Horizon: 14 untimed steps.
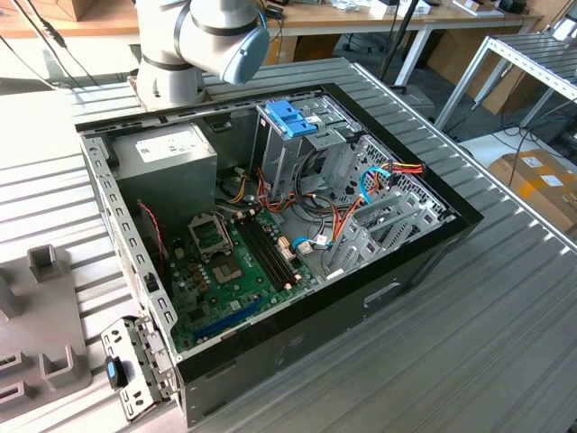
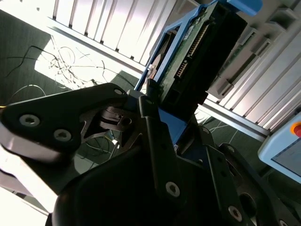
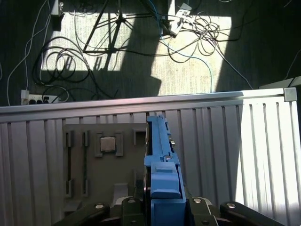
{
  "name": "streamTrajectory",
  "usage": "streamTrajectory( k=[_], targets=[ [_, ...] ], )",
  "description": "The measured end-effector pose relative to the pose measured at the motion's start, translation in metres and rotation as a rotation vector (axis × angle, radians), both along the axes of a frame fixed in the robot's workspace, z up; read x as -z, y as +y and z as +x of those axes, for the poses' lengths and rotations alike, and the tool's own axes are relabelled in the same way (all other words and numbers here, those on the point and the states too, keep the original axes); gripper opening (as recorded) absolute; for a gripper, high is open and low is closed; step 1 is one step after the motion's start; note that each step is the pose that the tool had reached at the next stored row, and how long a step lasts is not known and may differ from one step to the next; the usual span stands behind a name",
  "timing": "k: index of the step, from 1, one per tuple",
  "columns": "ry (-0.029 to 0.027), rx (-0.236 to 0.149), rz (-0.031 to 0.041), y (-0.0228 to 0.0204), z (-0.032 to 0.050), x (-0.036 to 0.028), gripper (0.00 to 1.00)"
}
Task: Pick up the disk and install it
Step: 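Pick up the disk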
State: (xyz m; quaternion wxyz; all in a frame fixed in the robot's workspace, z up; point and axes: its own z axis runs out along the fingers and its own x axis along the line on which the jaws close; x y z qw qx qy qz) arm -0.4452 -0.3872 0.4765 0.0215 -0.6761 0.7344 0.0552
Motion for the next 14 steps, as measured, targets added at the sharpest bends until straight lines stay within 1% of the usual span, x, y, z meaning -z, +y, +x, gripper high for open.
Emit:
streamTrajectory(
  k=[5,14],
  targets=[
    [0.0000,0.000,-0.0001,-0.0035,0.0000,0.0000,0.37],
    [0.0000,0.000,0.0000,-0.0073,0.0000,0.0000,0.37]
  ],
)
